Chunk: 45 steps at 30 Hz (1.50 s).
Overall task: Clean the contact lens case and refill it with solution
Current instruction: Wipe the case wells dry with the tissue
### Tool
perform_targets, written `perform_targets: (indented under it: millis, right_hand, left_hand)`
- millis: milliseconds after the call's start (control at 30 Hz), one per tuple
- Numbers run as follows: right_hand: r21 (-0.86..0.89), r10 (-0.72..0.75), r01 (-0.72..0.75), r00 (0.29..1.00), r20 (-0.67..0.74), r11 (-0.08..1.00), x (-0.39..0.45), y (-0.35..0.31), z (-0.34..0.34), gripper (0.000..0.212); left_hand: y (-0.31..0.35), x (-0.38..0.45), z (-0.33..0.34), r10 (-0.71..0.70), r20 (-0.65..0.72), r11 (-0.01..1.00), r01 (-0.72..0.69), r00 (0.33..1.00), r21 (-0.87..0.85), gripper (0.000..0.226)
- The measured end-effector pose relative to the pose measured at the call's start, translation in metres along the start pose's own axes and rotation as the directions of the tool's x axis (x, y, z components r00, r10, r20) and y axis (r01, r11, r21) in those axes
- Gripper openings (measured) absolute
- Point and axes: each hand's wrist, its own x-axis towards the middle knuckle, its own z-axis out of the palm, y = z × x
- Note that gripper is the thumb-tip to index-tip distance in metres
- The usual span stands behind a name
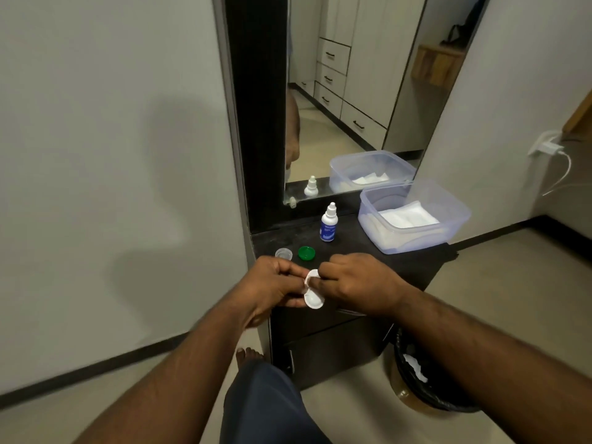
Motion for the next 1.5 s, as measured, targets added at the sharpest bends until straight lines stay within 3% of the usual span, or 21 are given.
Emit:
perform_targets:
  millis: [167, 233, 400, 567, 800, 833, 967, 1100, 1233, 1367, 1500]
  right_hand:
    - [0.094, 0.117, -0.118, 0.993, 0.015, 0.989, -0.020, 0.003, 0.003, 0.031]
    - [0.149, 0.204, -0.203, 0.979, 0.003, 0.968, -0.021, 0.001, 0.001, 0.019]
    - [0.341, 0.506, -0.455, 0.859, -0.074, 0.822, -0.023, -0.005, 0.007, 0.028]
    - [0.348, 0.465, -0.422, 0.884, -0.046, 0.837, -0.020, -0.014, 0.014, 0.023]
    - [0.370, 0.512, -0.475, 0.859, -0.003, 0.799, -0.022, -0.018, 0.017, 0.025]
    - [0.400, 0.542, -0.496, 0.840, -0.003, 0.771, -0.021, -0.020, 0.017, 0.024]
    - [0.579, 0.760, -0.609, 0.650, -0.027, 0.542, -0.025, -0.019, 0.014, 0.016]
    - [0.612, 0.707, -0.559, 0.707, 0.000, 0.559, -0.016, -0.025, 0.010, 0.016]
    - [0.601, 0.702, -0.578, 0.711, 0.037, 0.553, -0.007, -0.021, 0.008, 0.020]
    - [0.514, 0.604, -0.555, 0.792, 0.089, 0.653, 0.007, -0.020, 0.004, 0.021]
    - [0.497, 0.641, -0.603, 0.759, 0.116, 0.624, 0.007, -0.016, 0.004, 0.021]
  left_hand:
    - [-0.002, 0.003, 0.001, -0.018, -0.025, 1.000, 0.018, 1.000, -0.008, 0.019]
    - [-0.001, 0.004, 0.000, -0.023, -0.014, 1.000, 0.023, 1.000, -0.012, 0.019]
    - [0.000, 0.001, 0.002, -0.016, -0.019, 1.000, 0.016, 1.000, -0.021, 0.019]
    - [0.001, 0.001, 0.002, -0.021, -0.031, 1.000, 0.020, 0.999, -0.018, 0.019]
    - [0.002, -0.001, 0.004, -0.010, -0.057, 1.000, 0.010, 0.998, -0.001, 0.017]
    - [0.002, -0.002, 0.005, -0.009, -0.063, 1.000, 0.009, 0.998, -0.005, 0.017]
    - [0.004, -0.004, 0.006, -0.023, -0.068, 1.000, 0.024, 0.997, 0.009, 0.016]
    - [0.005, -0.004, 0.007, -0.030, -0.083, 0.999, 0.032, 0.996, 0.017, 0.012]
    - [0.005, -0.004, 0.008, -0.013, -0.084, 0.999, 0.015, 0.996, 0.029, 0.010]
    - [0.006, -0.005, 0.008, -0.012, -0.098, 0.999, 0.017, 0.995, 0.044, 0.010]
    - [0.005, -0.005, 0.010, 0.000, -0.108, 0.999, 0.005, 0.994, 0.041, 0.010]
